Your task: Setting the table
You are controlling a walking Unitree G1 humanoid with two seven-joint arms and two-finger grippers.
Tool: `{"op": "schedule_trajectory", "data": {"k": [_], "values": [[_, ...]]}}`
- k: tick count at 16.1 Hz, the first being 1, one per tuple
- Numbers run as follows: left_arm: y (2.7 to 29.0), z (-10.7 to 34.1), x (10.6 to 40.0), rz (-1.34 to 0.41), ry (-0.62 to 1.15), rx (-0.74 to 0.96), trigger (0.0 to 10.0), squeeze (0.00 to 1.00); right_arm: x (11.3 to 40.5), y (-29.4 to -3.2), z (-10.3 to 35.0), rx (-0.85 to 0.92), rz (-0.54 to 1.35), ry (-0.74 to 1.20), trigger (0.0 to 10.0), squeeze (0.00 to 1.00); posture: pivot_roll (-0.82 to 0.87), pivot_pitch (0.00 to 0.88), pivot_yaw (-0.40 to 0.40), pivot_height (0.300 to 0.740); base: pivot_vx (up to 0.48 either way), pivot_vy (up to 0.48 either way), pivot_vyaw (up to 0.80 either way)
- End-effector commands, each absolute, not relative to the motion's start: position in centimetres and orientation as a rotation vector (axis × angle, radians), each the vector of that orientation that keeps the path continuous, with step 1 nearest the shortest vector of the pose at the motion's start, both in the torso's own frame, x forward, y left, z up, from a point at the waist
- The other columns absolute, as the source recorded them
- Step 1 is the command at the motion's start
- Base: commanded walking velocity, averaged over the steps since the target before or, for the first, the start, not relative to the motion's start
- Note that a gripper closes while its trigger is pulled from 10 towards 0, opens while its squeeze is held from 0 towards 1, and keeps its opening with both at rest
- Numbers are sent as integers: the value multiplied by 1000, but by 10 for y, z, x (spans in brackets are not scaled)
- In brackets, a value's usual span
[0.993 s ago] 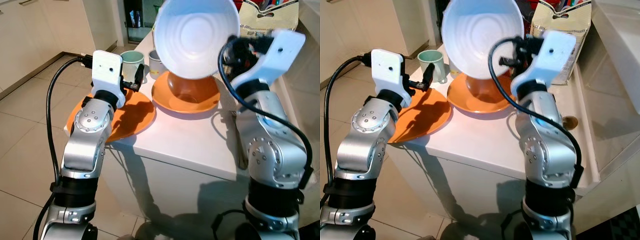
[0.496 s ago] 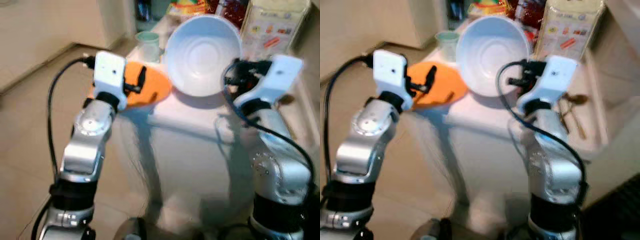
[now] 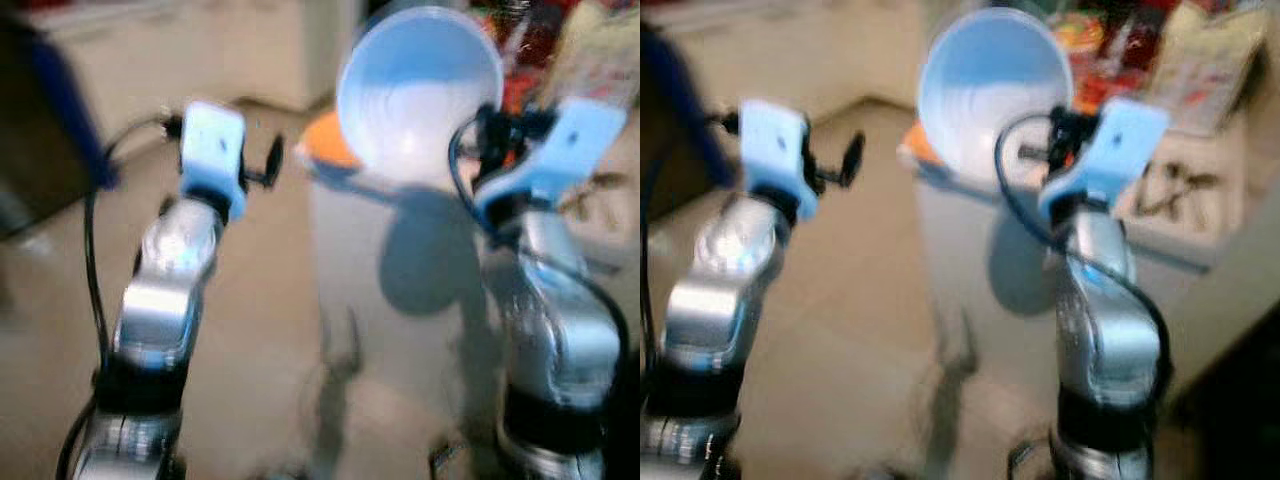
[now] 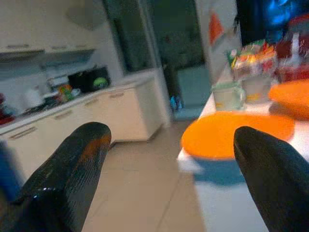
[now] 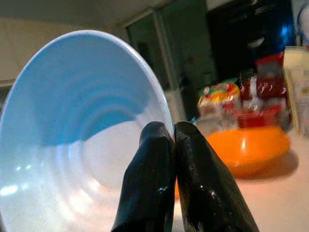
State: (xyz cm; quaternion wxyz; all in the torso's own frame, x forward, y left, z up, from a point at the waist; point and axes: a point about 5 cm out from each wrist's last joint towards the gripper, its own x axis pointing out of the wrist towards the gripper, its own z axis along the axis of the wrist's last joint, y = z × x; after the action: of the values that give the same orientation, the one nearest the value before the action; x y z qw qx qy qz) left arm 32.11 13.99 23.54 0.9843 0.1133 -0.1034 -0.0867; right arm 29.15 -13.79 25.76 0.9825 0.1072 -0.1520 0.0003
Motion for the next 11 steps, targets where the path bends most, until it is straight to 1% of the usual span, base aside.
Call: {"op": "schedule_trajectory", "data": {"k": [1,5,6,7,8,11], "values": [[138,237,324,-175,-203,229,10000,0,289,-143,262,211,-40,-333,10000,0,15,0,53,740,0,0,0],[136,232,323,-177,-191,211,10000,0,289,-148,250,168,-81,-281,10000,0,1,0,59,740,0,0,0],[137,227,323,-165,-173,193,10000,0,289,-150,239,134,-94,-250,10000,0,-6,0,62,740,0,0,0],[138,223,323,-152,-163,176,10000,0,287,-151,230,146,-104,-213,10000,0,-11,0,57,740,0,0,0],[140,218,323,-141,-159,172,10000,0,287,-152,223,163,-109,-179,10000,0,-12,0,49,740,0,-319,-406],[146,212,319,-84,-147,149,10000,0,289,-149,217,139,-73,-126,10000,0,17,0,-4,740,0,-341,-800]]}}
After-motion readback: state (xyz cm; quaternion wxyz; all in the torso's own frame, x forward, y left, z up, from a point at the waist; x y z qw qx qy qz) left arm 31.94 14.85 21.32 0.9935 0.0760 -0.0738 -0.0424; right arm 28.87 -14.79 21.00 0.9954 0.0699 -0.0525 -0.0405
